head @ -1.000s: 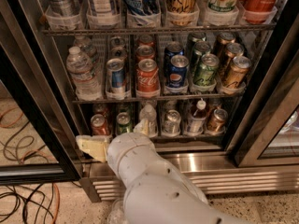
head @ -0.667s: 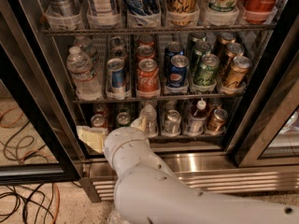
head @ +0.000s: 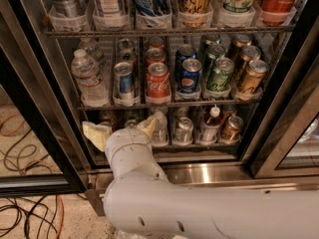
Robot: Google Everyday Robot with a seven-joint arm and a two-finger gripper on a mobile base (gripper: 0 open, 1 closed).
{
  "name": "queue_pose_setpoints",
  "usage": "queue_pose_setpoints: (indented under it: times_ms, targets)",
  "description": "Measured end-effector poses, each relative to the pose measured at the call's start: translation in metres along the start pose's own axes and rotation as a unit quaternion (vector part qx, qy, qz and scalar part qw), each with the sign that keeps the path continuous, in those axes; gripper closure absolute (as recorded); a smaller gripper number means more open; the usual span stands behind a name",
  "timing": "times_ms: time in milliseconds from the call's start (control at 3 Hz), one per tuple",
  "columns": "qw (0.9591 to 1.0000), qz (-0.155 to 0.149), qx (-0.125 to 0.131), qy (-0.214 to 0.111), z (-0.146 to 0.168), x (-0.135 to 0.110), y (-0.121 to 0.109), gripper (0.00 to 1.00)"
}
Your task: Pick redbull can from middle shelf of fridge
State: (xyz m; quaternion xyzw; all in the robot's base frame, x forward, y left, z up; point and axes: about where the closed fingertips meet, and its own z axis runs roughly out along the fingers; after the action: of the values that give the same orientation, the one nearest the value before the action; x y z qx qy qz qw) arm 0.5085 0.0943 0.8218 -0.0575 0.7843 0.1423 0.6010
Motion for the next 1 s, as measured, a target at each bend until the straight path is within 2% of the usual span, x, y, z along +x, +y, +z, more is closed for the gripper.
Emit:
queue_pose_setpoints:
  times_ms: [333,667,1000]
  targets:
    - [1.0000,0.000,0.000,0.000,0.000,0.000,0.000,0.00]
    - [0.9997,0.014,0.017,-0.014,0.012,-0.001,-0.007,0.04]
    - [0.9981,0.026,0.043,-0.036,0.030,-0.004,-0.014,0.18]
